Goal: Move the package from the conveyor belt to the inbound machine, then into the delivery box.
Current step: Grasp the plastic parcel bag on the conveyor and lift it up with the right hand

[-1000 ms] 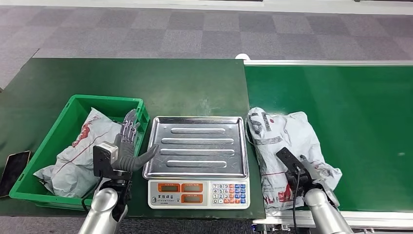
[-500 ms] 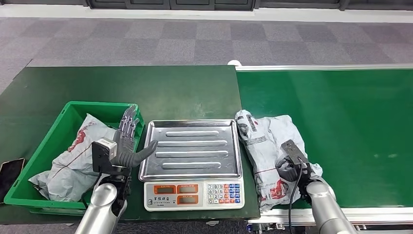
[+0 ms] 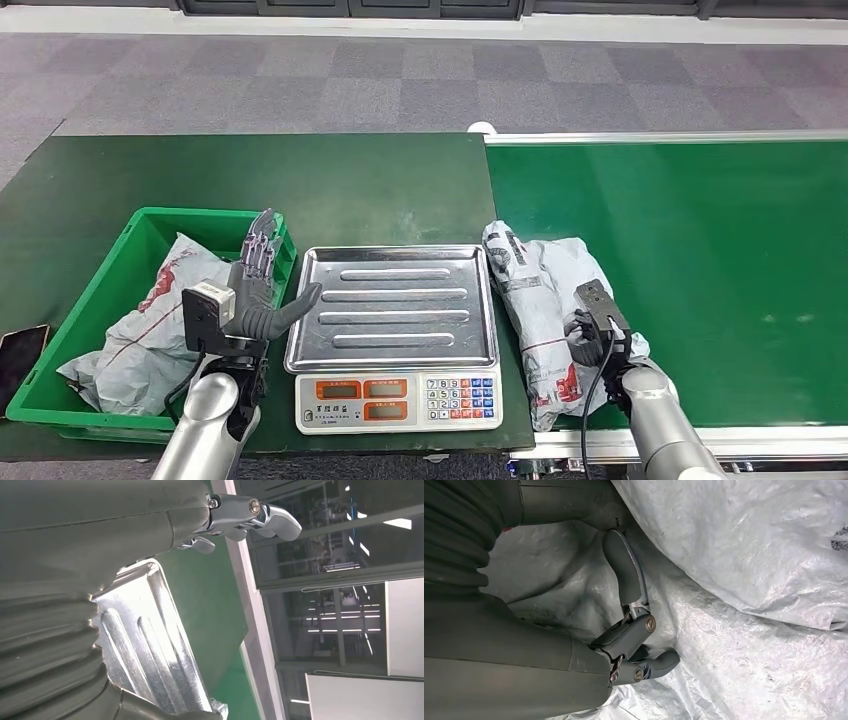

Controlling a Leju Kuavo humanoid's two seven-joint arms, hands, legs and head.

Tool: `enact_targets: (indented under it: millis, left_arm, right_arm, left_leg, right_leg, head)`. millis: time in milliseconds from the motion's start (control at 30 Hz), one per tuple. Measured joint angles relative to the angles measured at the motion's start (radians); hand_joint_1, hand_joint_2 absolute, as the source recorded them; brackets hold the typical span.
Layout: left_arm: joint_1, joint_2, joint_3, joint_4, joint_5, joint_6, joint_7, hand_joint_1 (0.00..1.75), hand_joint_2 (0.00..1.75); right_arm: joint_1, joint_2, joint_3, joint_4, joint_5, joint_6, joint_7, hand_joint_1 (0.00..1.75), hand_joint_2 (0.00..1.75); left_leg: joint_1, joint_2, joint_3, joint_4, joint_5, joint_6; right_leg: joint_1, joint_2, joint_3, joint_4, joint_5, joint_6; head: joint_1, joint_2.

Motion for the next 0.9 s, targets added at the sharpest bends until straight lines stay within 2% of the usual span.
enact_targets:
  millis: [33,267,500,700,900]
  left_arm:
    - [0.0,0.0,0.0,0.0,0.0,0.0,0.0,0.0,1.75]
    - [0.0,-0.004,0.0,0.001,-0.009,-0.001,0.0,0.0,1.75]
    - [0.002,-0.006,0.0,0.014,-0.013,-0.006,-0.006,0.0,1.75]
    - [0.016,-0.006,0.0,0.012,-0.013,0.0,-0.011,0.0,1.75]
    - [0.03,-0.006,0.0,0.006,-0.012,0.005,-0.015,0.0,1.75]
  right_arm:
    - [0.0,0.001,-0.001,0.001,-0.003,0.002,-0.005,1.75,1.75]
    - [0.014,0.009,-0.025,-0.002,-0.111,0.086,-0.131,1.75,1.75]
    - [0.062,0.039,-0.007,-0.111,-0.231,0.14,-0.153,1.75,1.75]
    - [0.072,0.068,0.062,-0.237,-0.265,0.096,-0.134,1.75,1.75]
    - [0.078,0.071,0.138,-0.447,-0.302,0.018,-0.104,1.75,1.75]
  left_leg:
    - [0.0,0.0,0.001,0.0,-0.001,0.0]
    - [-0.001,-0.002,0.003,0.0,0.002,0.0]
    - [-0.001,-0.007,-0.009,0.0,0.005,-0.002]
    - [-0.002,-0.009,-0.018,0.0,0.006,-0.004]
    - [-0.003,-0.01,-0.022,0.0,0.008,-0.005]
  right_leg:
    - [0.0,0.0,0.001,0.0,-0.001,0.0]
    - [0.0,-0.001,-0.001,0.001,0.001,0.001]
    - [-0.001,-0.006,-0.015,0.004,0.002,0.0]
    - [-0.002,-0.007,-0.025,0.007,0.002,0.0]
    - [-0.003,-0.009,-0.03,0.009,0.002,-0.001]
  head:
    - [0.0,0.0]
    - [0.0,0.0]
    - [0.0,0.0]
    - [0.0,0.0]
    - [0.0,0.0]
